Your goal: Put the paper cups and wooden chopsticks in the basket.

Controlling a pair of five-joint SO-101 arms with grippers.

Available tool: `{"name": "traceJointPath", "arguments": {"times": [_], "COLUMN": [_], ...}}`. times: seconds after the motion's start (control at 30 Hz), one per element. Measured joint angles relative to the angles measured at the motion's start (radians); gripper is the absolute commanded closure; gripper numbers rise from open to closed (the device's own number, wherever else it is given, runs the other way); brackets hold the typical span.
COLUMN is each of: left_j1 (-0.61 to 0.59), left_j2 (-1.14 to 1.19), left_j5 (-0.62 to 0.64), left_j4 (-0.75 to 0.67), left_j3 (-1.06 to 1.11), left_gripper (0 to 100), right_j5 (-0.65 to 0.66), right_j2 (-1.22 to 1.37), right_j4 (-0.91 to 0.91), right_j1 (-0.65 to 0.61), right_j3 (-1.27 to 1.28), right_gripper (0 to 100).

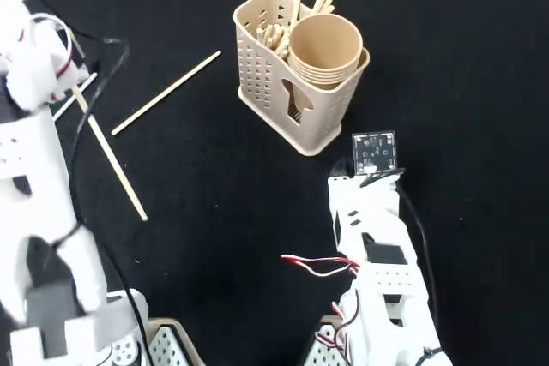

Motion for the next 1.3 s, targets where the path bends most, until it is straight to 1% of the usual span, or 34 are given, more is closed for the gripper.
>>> {"name": "traceJointPath", "arguments": {"times": [0.13, 0.23, 0.37, 0.47, 0.53, 0.57, 0.6, 0.7, 0.8, 0.87, 1.03, 1.17, 1.23, 1.3], "left_j1": [0.0, 0.0, 0.02, 0.081, 0.141, 0.17, 0.199, 0.307, 0.404, 0.442, 0.488, 0.491, 0.494, 0.499], "left_j2": [-0.235, -0.437, -0.667, -0.781, -0.812, -0.821, -0.825, -0.795, -0.698, -0.605, -0.385, -0.301, -0.279, -0.272], "left_j5": [0.0, 0.0, 0.0, 0.0, 0.0, 0.0, 0.0, 0.0, -0.002, -0.026, -0.068, -0.063, -0.051, -0.049], "left_j4": [-0.316, -0.609, -1.054, -1.382, -1.567, -1.633, -1.668, -1.657, -1.637, -1.636, -1.636, -1.636, -1.665, -1.732], "left_j3": [0.394, 0.692, 1.042, 1.214, 1.24, 1.237, 1.221, 1.114, 0.98, 0.902, 0.807, 0.806, 0.806, 0.825], "left_gripper": [97, 97, 97, 97, 97, 97, 97, 97, 97, 97, 97, 97, 97, 97], "right_j5": [0.0, 0.0, 0.0, 0.0, 0.0, 0.0, 0.0, 0.0, 0.0, 0.0, 0.0, 0.0, 0.0, 0.0], "right_j2": [0.0, 0.0, 0.0, 0.0, 0.0, 0.0, 0.0, 0.0, 0.0, 0.0, 0.0, 0.0, 0.0, 0.0], "right_j4": [0.0, 0.0, 0.0, 0.0, 0.0, 0.0, 0.0, 0.0, 0.0, 0.0, 0.0, 0.0, 0.0, 0.0], "right_j1": [0.0, 0.0, 0.0, 0.0, 0.0, 0.0, 0.0, 0.0, 0.0, 0.0, 0.0, 0.0, 0.0, 0.0], "right_j3": [0.0, 0.0, 0.0, 0.0, 0.0, 0.0, 0.0, 0.0, 0.0, 0.0, 0.0, 0.0, 0.0, 0.0], "right_gripper": [98.4, 98.4, 98.4, 98.4, 98.4, 98.4, 98.4, 98.4, 98.4, 98.4, 98.4, 98.4, 98.4, 98.4]}}
